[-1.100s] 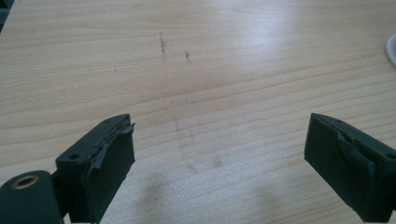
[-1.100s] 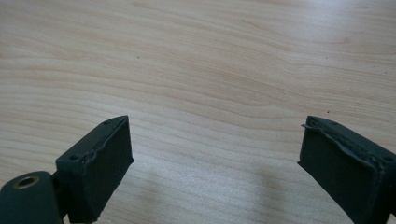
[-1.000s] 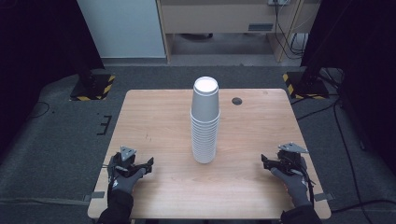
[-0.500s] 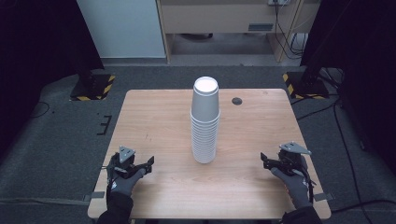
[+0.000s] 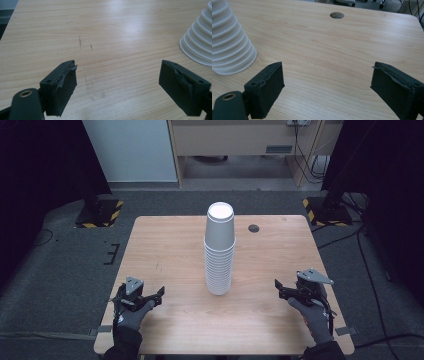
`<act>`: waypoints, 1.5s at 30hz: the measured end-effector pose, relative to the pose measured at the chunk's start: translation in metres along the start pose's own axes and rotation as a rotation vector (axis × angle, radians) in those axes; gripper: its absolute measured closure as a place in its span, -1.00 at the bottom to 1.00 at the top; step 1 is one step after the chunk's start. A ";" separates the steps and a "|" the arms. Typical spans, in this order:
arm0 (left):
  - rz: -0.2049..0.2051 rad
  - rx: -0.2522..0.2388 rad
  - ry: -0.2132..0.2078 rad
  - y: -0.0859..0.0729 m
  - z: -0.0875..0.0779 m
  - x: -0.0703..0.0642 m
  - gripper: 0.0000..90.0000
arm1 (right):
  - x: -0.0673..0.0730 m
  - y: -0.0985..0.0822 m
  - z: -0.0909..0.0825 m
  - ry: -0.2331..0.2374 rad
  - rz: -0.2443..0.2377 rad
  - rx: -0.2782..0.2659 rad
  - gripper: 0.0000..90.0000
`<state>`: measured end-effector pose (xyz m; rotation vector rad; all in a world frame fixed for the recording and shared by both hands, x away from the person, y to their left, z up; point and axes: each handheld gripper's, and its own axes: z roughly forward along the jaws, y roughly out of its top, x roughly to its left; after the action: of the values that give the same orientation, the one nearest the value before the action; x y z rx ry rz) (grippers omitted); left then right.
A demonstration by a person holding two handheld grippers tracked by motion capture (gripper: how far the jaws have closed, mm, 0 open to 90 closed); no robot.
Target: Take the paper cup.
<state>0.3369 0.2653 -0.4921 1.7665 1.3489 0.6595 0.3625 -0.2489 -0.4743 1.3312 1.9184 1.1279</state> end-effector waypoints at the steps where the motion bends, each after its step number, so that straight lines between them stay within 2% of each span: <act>1: -0.003 0.000 -0.004 0.000 0.000 0.000 -0.70 | 0.001 0.001 -0.001 0.005 0.000 -0.001 -0.75; 10: -0.002 -0.013 -0.015 0.000 0.000 0.000 -0.68 | 0.008 0.018 -0.010 0.039 -0.009 -0.074 -0.68; 16: 0.001 -0.014 -0.011 0.000 -0.001 0.000 -0.66 | 0.014 0.027 -0.014 0.051 -0.020 -0.099 -0.66; 32: 0.004 -0.009 -0.014 0.000 0.000 0.000 -0.64 | 0.030 0.066 -0.031 0.094 -0.020 -0.193 -0.62; 45: 0.004 -0.008 -0.024 0.000 0.001 -0.001 -0.63 | 0.052 0.098 -0.042 0.172 -0.033 -0.259 -0.63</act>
<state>0.3369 0.2639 -0.4929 1.7659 1.3247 0.6436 0.3568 -0.1989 -0.3668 1.0896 1.8282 1.4582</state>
